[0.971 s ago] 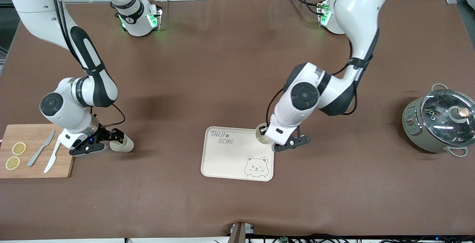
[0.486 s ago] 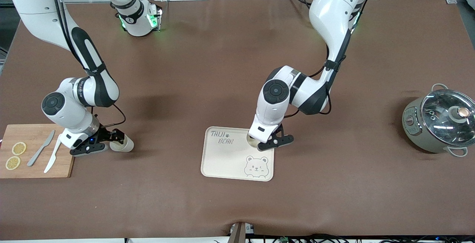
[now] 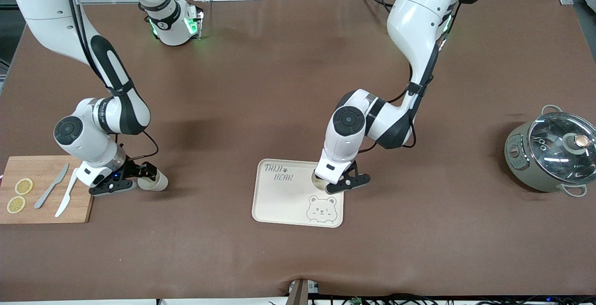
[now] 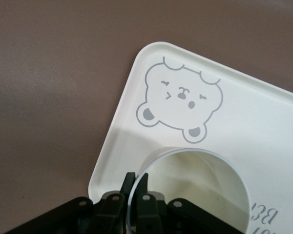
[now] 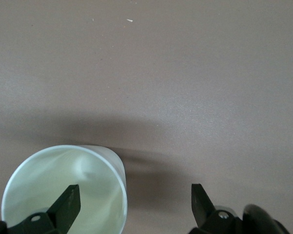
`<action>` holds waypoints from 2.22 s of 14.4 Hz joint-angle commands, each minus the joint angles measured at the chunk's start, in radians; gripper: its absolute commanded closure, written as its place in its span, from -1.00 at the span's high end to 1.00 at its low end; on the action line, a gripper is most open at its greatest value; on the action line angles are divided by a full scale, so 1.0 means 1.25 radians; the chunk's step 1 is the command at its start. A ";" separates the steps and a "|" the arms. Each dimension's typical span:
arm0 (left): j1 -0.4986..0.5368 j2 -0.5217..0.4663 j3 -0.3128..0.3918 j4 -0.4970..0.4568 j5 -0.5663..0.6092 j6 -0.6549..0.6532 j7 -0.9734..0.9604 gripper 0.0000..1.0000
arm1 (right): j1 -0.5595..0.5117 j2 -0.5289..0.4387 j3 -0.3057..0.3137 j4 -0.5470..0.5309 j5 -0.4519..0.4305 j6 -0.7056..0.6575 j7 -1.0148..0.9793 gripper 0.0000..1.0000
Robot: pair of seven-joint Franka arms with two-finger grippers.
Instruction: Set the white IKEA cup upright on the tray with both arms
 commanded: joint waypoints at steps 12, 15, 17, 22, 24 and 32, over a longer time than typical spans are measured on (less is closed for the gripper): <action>0.000 0.043 0.004 0.009 0.014 0.022 -0.024 -1.00 | 0.006 -0.005 0.000 -0.010 0.002 0.015 -0.010 -0.37; 0.000 0.045 0.004 0.008 0.015 0.022 -0.024 -1.00 | 0.007 -0.006 0.000 -0.010 0.002 0.015 -0.010 -0.61; 0.000 0.046 0.004 0.009 0.015 0.022 -0.024 -1.00 | 0.007 -0.006 0.000 -0.010 0.002 0.013 -0.010 -0.77; 0.000 0.048 0.004 0.008 0.018 0.027 -0.033 -0.88 | 0.012 -0.007 0.000 -0.009 0.002 0.010 -0.008 -1.00; 0.000 0.046 0.005 0.001 0.019 0.036 -0.034 1.00 | 0.011 -0.009 0.000 -0.003 0.002 0.005 -0.008 -1.00; -0.007 0.015 0.004 0.006 0.017 -0.018 -0.055 1.00 | 0.008 -0.020 0.000 0.174 0.002 -0.268 -0.001 -1.00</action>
